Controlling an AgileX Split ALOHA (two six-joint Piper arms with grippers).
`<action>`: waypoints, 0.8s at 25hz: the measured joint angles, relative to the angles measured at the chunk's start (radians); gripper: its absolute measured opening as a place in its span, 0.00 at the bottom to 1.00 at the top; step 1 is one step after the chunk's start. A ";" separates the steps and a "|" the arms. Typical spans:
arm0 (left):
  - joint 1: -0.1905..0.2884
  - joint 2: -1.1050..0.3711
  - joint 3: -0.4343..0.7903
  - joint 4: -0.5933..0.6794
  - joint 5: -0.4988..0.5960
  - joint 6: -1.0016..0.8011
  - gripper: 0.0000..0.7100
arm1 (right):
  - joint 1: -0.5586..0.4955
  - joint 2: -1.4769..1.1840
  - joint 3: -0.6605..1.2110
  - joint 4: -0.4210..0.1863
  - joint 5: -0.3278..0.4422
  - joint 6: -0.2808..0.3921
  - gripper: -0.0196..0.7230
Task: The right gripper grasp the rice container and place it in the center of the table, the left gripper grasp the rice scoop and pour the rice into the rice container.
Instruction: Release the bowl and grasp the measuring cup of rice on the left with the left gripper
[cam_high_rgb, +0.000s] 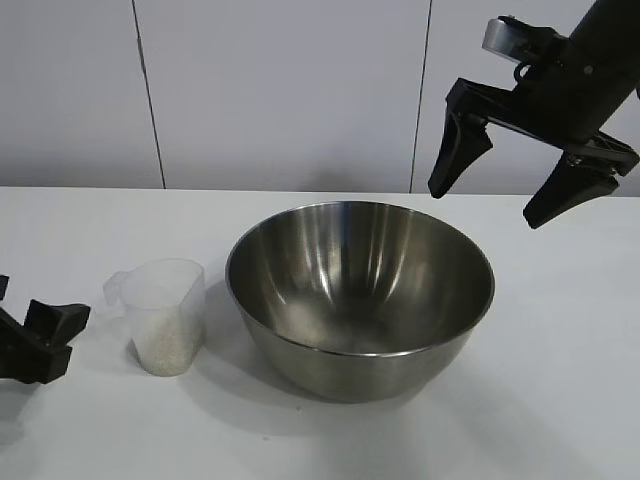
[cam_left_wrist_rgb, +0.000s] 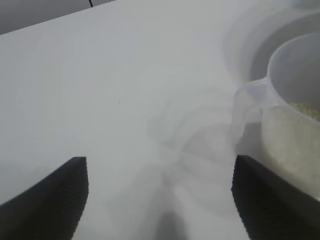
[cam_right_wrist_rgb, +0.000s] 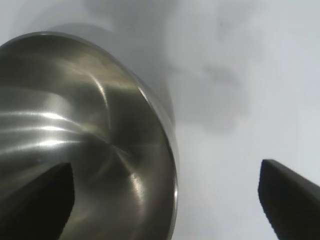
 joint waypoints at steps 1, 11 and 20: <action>0.000 0.000 -0.003 0.000 0.000 0.000 0.80 | 0.000 0.000 0.000 0.000 0.000 0.000 0.96; 0.000 0.071 -0.004 0.050 -0.003 -0.003 0.80 | 0.000 0.000 0.000 0.000 0.000 0.000 0.96; 0.000 0.109 -0.053 0.055 -0.004 -0.008 0.80 | 0.000 0.000 0.000 0.000 -0.001 0.000 0.96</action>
